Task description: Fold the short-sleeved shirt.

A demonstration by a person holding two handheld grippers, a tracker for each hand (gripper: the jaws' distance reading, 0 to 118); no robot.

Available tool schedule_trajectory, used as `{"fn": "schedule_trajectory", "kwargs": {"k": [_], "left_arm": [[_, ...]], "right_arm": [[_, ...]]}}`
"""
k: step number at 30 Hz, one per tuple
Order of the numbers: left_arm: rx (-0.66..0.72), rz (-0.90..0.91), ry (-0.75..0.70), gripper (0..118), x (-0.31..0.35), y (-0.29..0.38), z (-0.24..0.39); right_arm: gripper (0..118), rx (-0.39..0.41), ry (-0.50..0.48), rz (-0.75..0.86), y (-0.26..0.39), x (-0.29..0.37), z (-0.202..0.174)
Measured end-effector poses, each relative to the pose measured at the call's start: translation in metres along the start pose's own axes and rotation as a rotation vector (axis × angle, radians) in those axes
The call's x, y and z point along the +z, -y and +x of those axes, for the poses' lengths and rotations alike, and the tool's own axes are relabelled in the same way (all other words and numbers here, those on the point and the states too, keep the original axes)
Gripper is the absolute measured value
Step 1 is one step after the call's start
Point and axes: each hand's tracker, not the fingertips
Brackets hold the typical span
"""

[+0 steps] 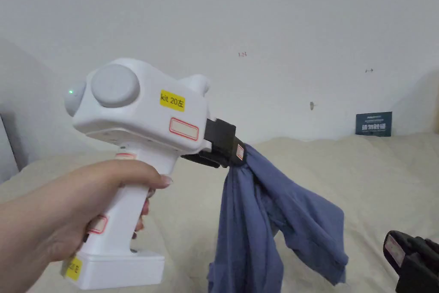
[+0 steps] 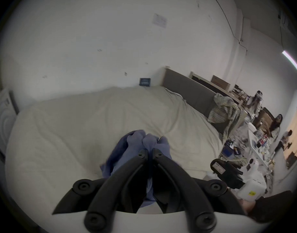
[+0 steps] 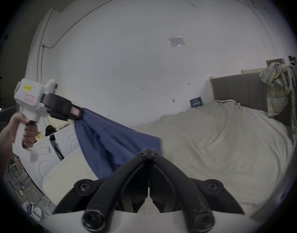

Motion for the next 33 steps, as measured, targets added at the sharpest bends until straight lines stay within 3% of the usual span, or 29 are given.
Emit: {"fn": "schedule_trajectory", "kwargs": {"k": [5, 8, 12, 17, 18, 19, 20, 21, 24, 33], "left_arm": [[0.088, -0.210, -0.007, 3, -0.129, 0.049, -0.010], [0.249, -0.315, 0.031, 3, -0.187, 0.080, -0.029], [0.373, -0.436, -0.029, 3, -0.221, 0.111, -0.055], [0.483, -0.434, -0.014, 5, -0.218, 0.129, -0.078], [0.481, -0.414, -0.006, 18, -0.215, 0.130, -0.079], [0.483, -0.397, 0.005, 71, -0.210, 0.130, -0.080], [0.473, -0.377, -0.006, 110, -0.206, 0.129, -0.079], [0.465, -0.379, 0.001, 118, -0.203, 0.130, -0.079], [0.419, -0.251, 0.039, 114, -0.172, 0.124, -0.076], [0.247, 0.188, -0.149, 114, -0.010, 0.139, -0.068]], "right_arm": [[0, -0.007, 0.059, -0.029, 0.008, 0.000, 0.021], [0, -0.029, 0.076, -0.061, 0.014, -0.004, 0.030], [0, -0.030, 0.089, -0.097, 0.017, -0.008, 0.036], [0, -0.009, 0.081, -0.117, 0.022, -0.012, 0.035], [0, -0.008, 0.080, -0.122, 0.023, -0.014, 0.034], [0, -0.009, 0.078, -0.127, 0.024, -0.016, 0.033], [0, -0.012, 0.074, -0.131, 0.025, -0.017, 0.032], [0, -0.015, 0.071, -0.134, 0.025, -0.017, 0.031], [0, -0.014, 0.063, -0.138, 0.022, -0.019, 0.028], [0, 0.075, 0.036, -0.029, 0.004, -0.012, 0.013]]}}
